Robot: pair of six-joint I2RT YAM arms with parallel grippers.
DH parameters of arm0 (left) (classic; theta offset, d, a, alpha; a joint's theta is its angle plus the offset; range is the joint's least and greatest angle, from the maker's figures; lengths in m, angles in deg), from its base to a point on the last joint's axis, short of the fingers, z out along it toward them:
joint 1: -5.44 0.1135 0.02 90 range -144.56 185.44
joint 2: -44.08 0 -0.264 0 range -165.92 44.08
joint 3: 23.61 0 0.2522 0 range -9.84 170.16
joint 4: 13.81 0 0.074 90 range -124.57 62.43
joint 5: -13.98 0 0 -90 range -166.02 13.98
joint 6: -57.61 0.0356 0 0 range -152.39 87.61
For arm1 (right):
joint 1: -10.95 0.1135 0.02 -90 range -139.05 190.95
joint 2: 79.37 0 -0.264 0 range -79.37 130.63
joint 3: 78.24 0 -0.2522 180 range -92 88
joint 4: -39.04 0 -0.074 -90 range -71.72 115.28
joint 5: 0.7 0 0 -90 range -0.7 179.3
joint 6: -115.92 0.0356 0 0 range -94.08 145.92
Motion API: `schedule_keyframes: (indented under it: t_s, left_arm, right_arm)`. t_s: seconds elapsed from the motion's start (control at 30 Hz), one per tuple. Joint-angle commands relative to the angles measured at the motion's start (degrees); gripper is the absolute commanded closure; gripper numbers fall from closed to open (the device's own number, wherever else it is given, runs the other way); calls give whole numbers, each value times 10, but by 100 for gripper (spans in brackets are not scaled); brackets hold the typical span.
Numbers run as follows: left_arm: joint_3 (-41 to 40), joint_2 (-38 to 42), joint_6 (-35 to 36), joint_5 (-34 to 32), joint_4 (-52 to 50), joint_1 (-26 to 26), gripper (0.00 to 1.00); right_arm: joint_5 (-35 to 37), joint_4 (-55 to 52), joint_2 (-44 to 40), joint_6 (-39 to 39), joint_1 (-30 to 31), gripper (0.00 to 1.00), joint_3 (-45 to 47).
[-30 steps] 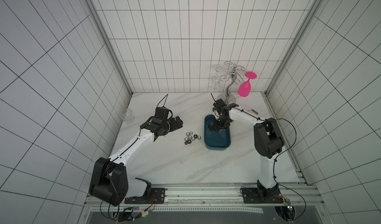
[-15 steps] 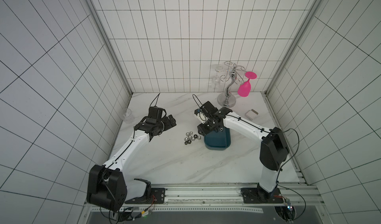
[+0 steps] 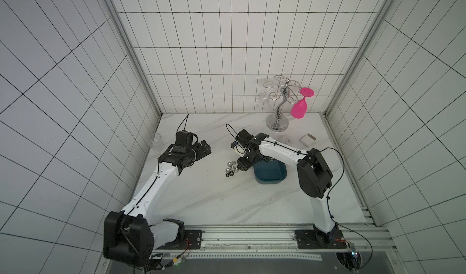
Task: Put the nuts on the desktop into the storage box
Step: Pick up the nut from the center of the board.
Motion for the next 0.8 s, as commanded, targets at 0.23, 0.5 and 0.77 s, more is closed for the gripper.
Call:
schedule_keyframes:
  t_s: [0.23,0.5,0.77]
  left_arm:
    - [-4,9,16,7,-5,9,2]
    - [-12,15,19,8,-8,16,2]
    - [-14,21,20,12,-9,24,2]
  right_arm:
    - [19,-29,51,-10,16,46,-36]
    - [23,-43,85,-5,20,60,-68]
    - [21,-42,53,13,21,84,-63]
